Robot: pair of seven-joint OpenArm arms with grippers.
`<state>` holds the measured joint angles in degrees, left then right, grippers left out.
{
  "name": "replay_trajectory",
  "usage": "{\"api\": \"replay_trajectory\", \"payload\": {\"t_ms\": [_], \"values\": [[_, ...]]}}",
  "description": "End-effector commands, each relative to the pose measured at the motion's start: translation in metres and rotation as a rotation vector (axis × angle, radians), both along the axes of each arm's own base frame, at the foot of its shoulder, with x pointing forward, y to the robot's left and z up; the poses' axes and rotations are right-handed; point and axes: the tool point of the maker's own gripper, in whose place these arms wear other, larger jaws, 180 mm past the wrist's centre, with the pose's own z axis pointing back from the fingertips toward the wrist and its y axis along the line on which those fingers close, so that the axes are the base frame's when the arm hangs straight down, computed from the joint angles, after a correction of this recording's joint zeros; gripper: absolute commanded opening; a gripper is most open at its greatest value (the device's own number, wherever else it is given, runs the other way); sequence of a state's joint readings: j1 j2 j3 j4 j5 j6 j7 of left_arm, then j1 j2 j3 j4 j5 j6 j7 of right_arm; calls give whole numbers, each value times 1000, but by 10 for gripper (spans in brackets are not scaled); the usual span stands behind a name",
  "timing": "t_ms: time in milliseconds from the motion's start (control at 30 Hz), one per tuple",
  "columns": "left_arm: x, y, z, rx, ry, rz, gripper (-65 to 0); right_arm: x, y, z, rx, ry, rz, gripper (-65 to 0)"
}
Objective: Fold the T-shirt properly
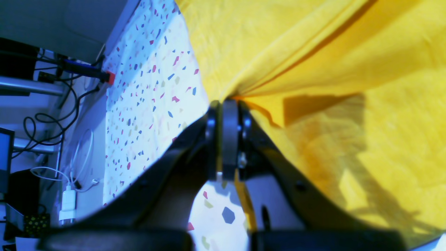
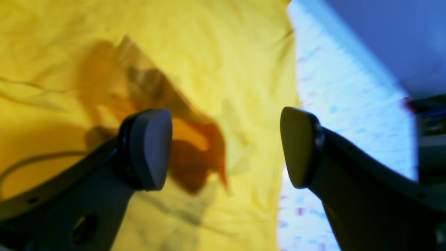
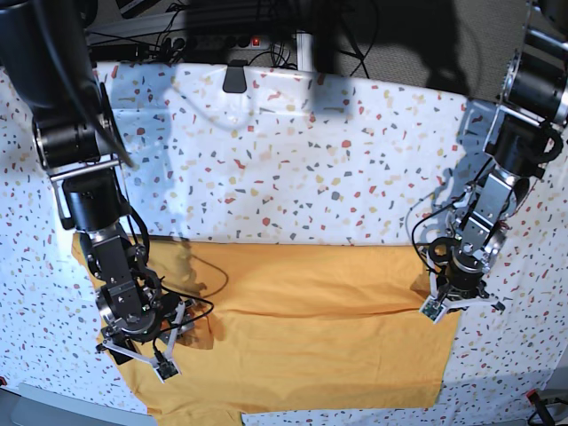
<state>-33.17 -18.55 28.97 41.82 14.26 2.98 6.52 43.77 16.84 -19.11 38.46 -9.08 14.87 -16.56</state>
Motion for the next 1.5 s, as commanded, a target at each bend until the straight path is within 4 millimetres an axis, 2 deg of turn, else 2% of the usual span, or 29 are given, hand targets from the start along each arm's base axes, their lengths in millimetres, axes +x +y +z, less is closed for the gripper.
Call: {"api": "replay_trajectory", "payload": {"t_ms": [0, 133, 267, 333, 400, 500, 567, 667, 733, 867, 967, 1033, 1167, 1200, 1300, 1467], "values": [[15, 4, 27, 4, -71, 6, -650, 11, 2, 23, 23, -53, 8, -180], [15, 4, 27, 4, -72, 6, -650, -8, 9, -4, 125, 9, -5, -180], [15, 4, 27, 3, -72, 6, -650, -33, 13, -34, 145, 59, -4, -180], [15, 4, 27, 3, -73, 4, -650, -45, 11, -47, 168, 75, -19, -180], [16, 4, 27, 3, -75, 3, -650, -50, 6, -53, 217, 57, -42, -180], [16, 3, 28, 0, -80, -2, -650, -47, -12, -43, 306, -9, -117, -180], [16, 3, 28, 0, -79, -2, -650, -39, -28, -27, 385, -61, -187, -181], [16, 3, 28, 1, -80, -2, -650, -23, -49, 4, 482, -146, -265, -229], [16, 2, 28, 0, -80, -3, -650, -9, -54, 21, 524, -179, -294, -266], [16, 3, 28, 1, -78, -1, -650, 19, -54, 42, 554, -240, -295, -269], [15, 5, 26, 6, -65, 12, -650, 32, -47, 49, 499, -251, -264, -270], [15, 6, 26, 7, -64, 13, -650, 37, -34, 52, 502, -230, -217, -270], [15, 6, 26, 6, -64, 13, -650, 29, 30, 64, 566, -143, 138, -270], [15, 6, 26, 6, -65, 13, -650, 26, 38, 68, 580, -131, 181, -270], [15, 6, 26, 7, -65, 13, -650, 18, 44, 67, 608, -82, 170, -270], [15, 5, 26, 5, -67, 11, -650, 0, 34, 33, 549, 105, 109, -270]]}}
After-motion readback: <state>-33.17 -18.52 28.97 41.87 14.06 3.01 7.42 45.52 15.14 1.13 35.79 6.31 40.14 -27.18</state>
